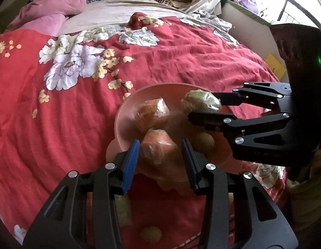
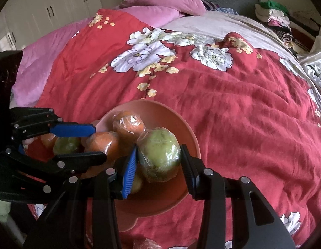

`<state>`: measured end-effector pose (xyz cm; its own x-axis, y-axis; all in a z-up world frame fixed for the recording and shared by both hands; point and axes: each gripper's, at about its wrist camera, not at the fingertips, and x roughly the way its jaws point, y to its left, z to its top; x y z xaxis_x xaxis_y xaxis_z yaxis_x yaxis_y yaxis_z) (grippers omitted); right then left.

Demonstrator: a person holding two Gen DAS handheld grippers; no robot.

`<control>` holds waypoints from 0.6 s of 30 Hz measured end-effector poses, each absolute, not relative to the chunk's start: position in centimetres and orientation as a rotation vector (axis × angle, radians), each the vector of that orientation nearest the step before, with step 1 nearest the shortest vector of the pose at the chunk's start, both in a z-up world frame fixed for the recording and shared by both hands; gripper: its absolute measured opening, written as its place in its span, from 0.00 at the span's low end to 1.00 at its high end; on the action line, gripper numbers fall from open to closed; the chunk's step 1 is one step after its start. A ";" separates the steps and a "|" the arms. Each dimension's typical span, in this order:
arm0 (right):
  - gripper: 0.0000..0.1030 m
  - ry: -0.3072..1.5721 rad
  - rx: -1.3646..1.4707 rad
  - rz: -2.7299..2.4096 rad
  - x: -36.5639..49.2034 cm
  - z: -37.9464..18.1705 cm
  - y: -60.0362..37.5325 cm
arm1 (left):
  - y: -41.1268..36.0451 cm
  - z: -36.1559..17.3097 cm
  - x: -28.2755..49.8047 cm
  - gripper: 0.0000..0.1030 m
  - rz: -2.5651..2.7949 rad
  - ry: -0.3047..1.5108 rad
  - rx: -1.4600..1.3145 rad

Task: Organize fruits
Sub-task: 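Lower the mango into the pink bowl and open right gripper while left gripper lowers orange, then open left gripper releasing the orange in the bowl while right gripper withdraws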

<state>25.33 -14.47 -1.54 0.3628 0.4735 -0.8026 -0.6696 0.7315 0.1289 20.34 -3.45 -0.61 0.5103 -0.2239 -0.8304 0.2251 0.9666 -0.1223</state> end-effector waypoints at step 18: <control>0.44 0.911 -0.188 0.733 25.3 -0.3 -15.6 | -2.9 -0.2 20.0 0.32 -0.265 0.983 -0.016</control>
